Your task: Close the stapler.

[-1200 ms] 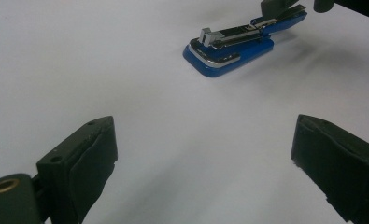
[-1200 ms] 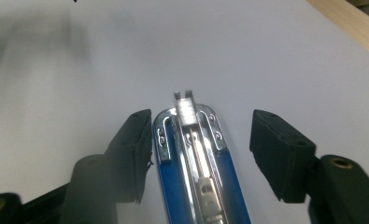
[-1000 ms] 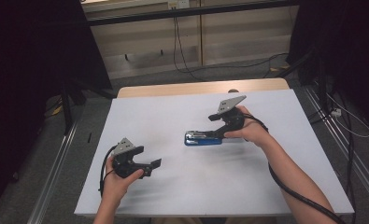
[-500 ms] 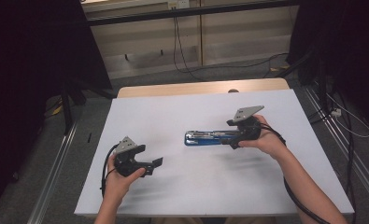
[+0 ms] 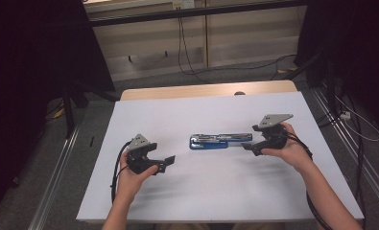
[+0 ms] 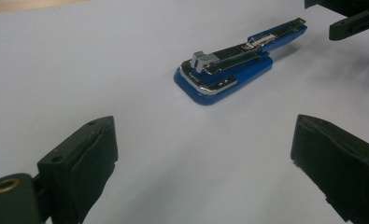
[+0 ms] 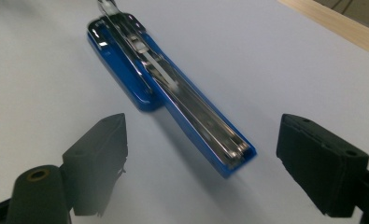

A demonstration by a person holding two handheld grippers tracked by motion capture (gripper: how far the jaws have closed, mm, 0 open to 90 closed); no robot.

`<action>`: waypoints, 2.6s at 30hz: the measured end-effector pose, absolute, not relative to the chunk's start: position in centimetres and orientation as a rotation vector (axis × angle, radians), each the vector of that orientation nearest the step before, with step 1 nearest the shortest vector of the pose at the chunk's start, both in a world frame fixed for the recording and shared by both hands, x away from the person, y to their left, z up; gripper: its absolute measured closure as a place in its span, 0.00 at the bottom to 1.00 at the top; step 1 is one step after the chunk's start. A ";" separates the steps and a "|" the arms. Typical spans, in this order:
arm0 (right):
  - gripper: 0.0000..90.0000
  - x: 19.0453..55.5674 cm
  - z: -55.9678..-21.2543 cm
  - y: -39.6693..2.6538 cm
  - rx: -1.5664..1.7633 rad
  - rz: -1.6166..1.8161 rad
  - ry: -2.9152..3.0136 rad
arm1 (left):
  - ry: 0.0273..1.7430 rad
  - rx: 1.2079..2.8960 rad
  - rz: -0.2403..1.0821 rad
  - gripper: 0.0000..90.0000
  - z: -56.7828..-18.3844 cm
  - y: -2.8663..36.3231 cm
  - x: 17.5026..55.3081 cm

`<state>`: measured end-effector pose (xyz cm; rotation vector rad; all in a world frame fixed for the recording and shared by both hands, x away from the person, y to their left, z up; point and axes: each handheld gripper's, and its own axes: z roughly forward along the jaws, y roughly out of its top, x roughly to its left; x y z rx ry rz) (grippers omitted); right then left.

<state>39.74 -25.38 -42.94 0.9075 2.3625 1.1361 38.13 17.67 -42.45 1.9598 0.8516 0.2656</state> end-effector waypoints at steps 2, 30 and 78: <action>0.19 39.6 -43.2 -25.7 0.924 1.127 2.350 | 0.845 1.966 0.264 0.09 -42.5 17.2 38.3; 0.84 37.8 -44.9 -29.5 1.081 1.005 2.273 | 0.857 1.995 0.268 0.60 -43.3 14.4 40.6; 1.00 39.6 -45.9 -26.9 1.047 1.062 2.356 | 0.811 2.035 0.258 1.00 -45.9 9.6 42.7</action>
